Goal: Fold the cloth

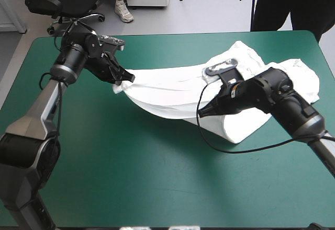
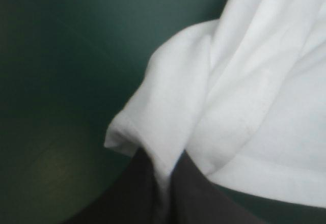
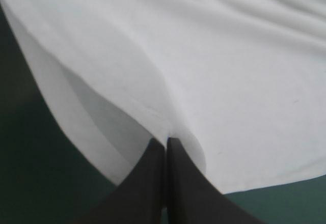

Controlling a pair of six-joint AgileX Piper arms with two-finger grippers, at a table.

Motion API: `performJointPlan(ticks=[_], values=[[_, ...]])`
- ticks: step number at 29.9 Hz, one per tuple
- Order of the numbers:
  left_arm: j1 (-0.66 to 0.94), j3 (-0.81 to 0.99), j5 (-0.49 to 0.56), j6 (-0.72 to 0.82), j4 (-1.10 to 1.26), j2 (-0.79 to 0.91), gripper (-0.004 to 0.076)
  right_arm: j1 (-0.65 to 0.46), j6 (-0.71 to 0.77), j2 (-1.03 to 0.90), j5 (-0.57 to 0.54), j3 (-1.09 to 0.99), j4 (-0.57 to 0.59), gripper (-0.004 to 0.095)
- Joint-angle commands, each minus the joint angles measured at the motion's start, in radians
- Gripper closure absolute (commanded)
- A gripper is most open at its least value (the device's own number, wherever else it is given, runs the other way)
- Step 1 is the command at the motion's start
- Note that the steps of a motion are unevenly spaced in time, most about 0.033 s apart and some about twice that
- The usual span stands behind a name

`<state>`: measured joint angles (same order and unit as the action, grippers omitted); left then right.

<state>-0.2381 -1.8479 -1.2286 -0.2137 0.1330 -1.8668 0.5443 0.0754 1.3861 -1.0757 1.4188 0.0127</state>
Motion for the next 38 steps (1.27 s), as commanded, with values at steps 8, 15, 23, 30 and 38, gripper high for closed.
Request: performJointPlan(ticks=[8, 15, 23, 30, 38], values=[[-0.002, -0.248, 0.127, 0.092, 0.298, 0.338, 0.0741, -0.016, -0.001, -0.073, 0.015, 0.411, 0.255, 0.0926], [-0.002, -0.507, 0.23, 0.083, 0.33, 0.391, 0.0741, -0.016, -0.006, -0.073, 0.077, 0.688, 0.394, 0.0925], [-0.002, -0.737, 0.334, 0.076, 0.411, 0.392, 0.0741, -0.016, -0.125, -0.073, 0.21, 0.958, 0.349, 0.0925], [-0.002, -0.885, 0.433, -0.053, 0.489, 0.392, 0.0741, -0.016, -0.221, -0.073, 0.255, 1.086, 0.303, 0.0924], [-0.002, -0.951, 0.477, -0.106, 0.48, 0.392, 0.0741, -0.016, -0.238, -0.065, 0.291, 1.116, 0.23, 0.0925]])
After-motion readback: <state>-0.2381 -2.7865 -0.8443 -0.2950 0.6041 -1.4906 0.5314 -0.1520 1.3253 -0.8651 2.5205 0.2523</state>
